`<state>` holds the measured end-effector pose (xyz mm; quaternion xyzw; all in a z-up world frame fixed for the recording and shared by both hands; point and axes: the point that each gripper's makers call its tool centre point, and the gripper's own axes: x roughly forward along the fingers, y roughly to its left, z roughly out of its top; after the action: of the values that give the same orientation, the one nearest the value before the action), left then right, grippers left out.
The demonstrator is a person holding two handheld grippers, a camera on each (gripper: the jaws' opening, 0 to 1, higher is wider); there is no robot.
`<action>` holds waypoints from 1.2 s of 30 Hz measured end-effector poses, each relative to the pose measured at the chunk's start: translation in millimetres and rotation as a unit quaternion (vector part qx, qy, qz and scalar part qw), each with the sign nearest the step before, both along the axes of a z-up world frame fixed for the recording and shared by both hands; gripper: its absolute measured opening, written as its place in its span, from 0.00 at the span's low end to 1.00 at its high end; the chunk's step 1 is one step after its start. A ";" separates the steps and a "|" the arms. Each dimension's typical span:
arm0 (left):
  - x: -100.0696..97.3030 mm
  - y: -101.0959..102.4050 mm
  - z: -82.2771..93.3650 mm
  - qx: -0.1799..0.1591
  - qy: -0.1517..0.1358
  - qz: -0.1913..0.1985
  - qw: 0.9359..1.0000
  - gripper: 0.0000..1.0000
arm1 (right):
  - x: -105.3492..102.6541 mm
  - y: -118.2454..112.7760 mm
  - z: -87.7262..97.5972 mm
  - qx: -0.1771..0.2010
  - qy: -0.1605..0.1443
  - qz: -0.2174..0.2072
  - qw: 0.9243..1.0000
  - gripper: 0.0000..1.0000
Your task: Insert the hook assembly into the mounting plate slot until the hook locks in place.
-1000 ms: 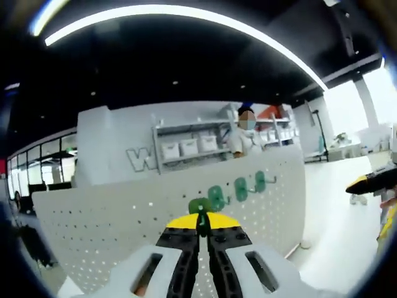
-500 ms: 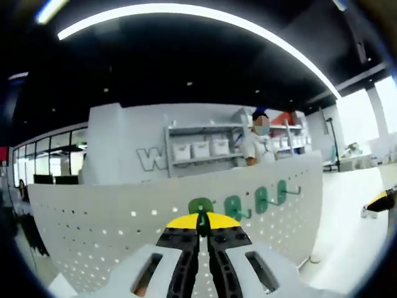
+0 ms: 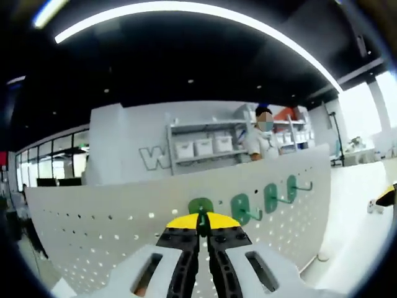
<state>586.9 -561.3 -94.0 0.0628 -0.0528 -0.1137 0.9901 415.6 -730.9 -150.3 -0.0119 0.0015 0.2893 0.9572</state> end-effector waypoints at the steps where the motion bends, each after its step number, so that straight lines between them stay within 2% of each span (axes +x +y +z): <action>1: 0.9 1.4 -0.3 0.000 0.000 0.002 1.000 0.03 | 0.3 0.5 -0.3 0.000 0.000 0.000 1.000 0.80; 20: 6.3 -2.5 -2.3 0.005 -0.003 0.007 1.000 0.03 | -3.3 0.7 -1.9 -0.004 0.005 0.005 1.000 0.78; 24: 7.0 -5.6 -2.0 0.026 -0.008 0.010 1.000 0.03 | -2.7 -2.3 -2.8 0.002 0.007 0.002 1.000 0.77; 25: 7.0 -4.8 -2.6 0.043 -0.010 0.016 0.999 0.03 | -3.1 -2.1 -3.1 0.003 0.007 0.002 1.000 0.77; 36: 0.7 -11.8 -2.9 0.065 -0.026 0.029 0.997 0.03 | -2.7 -1.4 -8.2 0.003 0.014 0.000 1.000 0.76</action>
<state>587.6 -573.1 -96.9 0.1314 -0.0689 -0.0861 0.9852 412.9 -732.3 -158.6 -0.0048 0.0144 0.2894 0.9571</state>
